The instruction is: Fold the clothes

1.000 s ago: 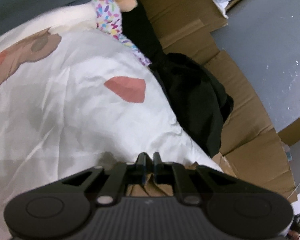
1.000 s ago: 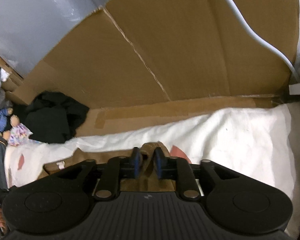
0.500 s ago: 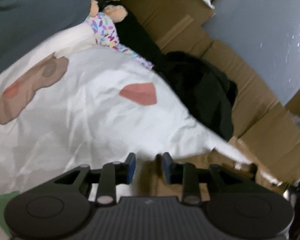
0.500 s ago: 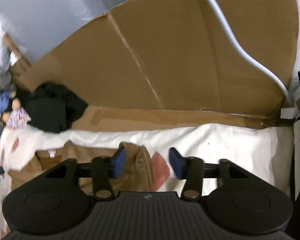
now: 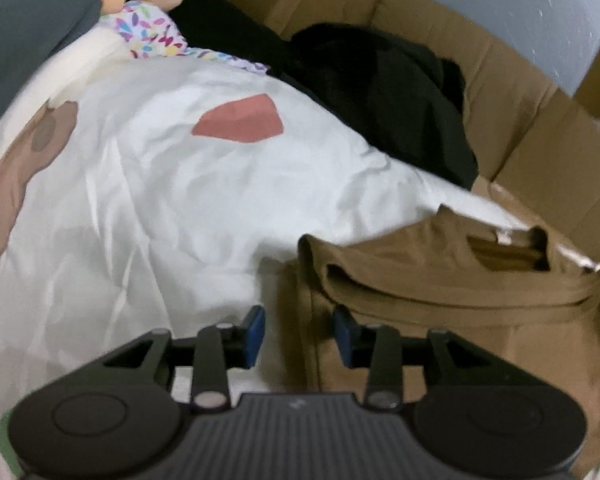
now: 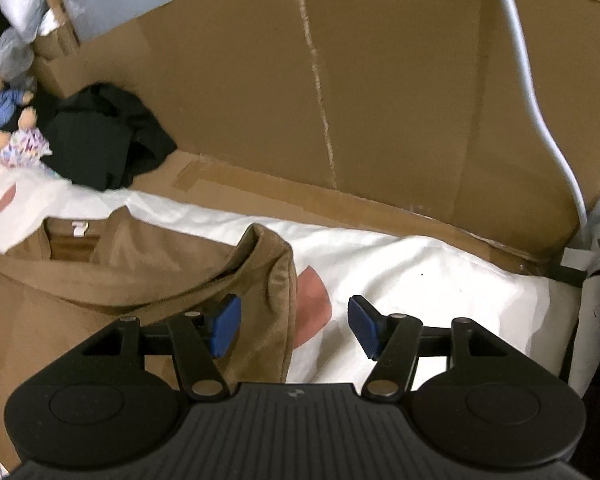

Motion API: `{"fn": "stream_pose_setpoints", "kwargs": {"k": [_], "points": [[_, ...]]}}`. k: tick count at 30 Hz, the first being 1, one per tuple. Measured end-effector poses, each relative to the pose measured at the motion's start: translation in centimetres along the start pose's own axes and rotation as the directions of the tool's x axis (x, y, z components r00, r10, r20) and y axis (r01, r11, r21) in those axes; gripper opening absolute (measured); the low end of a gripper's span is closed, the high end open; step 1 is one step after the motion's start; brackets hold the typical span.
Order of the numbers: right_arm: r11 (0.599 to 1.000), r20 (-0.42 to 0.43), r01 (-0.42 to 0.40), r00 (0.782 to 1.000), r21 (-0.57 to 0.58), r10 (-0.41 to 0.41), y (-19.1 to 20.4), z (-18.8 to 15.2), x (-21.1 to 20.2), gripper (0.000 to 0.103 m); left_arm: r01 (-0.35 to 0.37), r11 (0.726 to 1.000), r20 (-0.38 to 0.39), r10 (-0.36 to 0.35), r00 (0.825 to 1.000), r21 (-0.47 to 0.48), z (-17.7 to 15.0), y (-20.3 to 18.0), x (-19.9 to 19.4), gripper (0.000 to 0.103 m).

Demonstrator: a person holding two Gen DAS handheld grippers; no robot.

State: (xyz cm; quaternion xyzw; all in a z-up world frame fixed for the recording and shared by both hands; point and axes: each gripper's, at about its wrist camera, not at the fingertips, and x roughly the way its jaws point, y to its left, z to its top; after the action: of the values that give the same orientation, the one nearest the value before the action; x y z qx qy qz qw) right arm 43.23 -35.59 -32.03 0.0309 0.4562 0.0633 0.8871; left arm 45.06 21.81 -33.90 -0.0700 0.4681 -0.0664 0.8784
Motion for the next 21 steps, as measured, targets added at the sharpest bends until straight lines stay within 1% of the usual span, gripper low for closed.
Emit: {"fn": "stream_pose_setpoints", "kwargs": {"k": [4,9,14,21], "points": [[0.999,-0.010,0.030,1.000,-0.026,-0.030,0.3,0.0,0.9,0.064,-0.029,0.998,0.001,0.029,1.000,0.046,0.1,-0.5,0.7,0.040],[0.999,0.010,0.030,1.000,-0.036,-0.029,0.5,0.2,1.4,0.064,-0.047,0.995,0.025,0.045,0.999,0.092,0.7,-1.3,1.7,0.040],[0.998,0.045,0.038,0.998,-0.050,-0.036,0.9,0.8,2.0,0.064,-0.032,0.997,0.049,0.029,0.998,0.076,1.3,-1.4,2.7,0.040],[0.999,0.085,0.023,0.996,-0.036,-0.020,1.1,1.5,2.6,0.064,0.005,0.999,0.100,-0.010,0.995,0.047,1.6,-1.3,3.6,0.043]]}}
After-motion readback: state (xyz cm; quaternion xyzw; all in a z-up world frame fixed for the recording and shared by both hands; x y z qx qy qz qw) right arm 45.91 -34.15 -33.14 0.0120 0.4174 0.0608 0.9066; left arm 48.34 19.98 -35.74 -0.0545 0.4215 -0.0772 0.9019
